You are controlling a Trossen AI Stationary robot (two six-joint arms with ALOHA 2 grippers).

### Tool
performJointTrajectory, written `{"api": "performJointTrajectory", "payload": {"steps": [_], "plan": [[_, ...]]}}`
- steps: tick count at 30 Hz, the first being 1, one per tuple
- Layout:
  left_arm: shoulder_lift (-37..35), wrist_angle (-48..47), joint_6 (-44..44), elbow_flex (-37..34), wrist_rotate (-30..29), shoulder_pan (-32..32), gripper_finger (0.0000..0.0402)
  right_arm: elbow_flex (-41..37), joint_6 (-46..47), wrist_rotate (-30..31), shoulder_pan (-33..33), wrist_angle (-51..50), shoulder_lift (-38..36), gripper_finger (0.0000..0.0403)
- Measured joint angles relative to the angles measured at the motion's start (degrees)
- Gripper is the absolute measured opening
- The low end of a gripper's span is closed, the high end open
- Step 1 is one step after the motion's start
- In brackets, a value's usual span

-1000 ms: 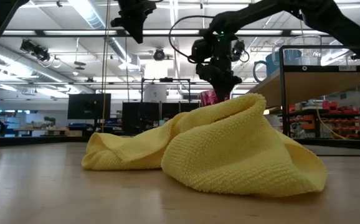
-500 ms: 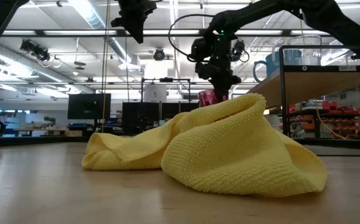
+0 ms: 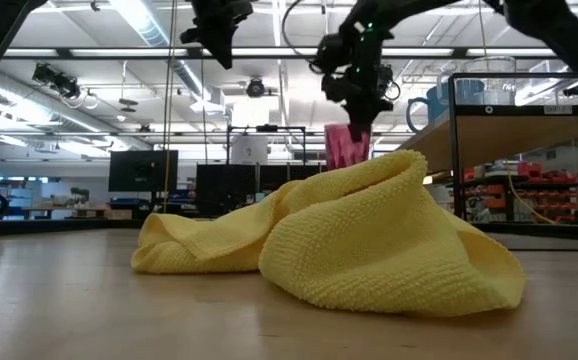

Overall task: Stack small to large cups/mugs on shelf
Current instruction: Put the red cup on the shelf

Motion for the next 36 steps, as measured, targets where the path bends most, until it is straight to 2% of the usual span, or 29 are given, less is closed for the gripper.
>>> {"api": "performJointTrajectory", "payload": {"steps": [10, 22, 28, 36], "plan": [[0.0, 1.43, 0.04, -0.02, 0.0, 0.0, 0.0022, 0.0, 3.87, 2.71, -1.35, -0.09, -11.93, 0.0005], [0.0, 1.39, -0.02, -0.02, 0.0, 0.0, 0.0022, 0.02, 9.45, 2.71, -10.2, -7.76, -22.04, 0.0005], [0.0, 1.39, -0.04, -0.02, 0.0, 0.0, 0.0022, 0.23, 14.17, -2.87, -16.34, -7.45, -25.58, 0.0005], [0.02, 1.72, -0.3, -0.02, 0.0, 0.0, 0.0013, 0.22, 17.37, -7.31, -23.56, -7.39, -28.59, 0.0005]]}}
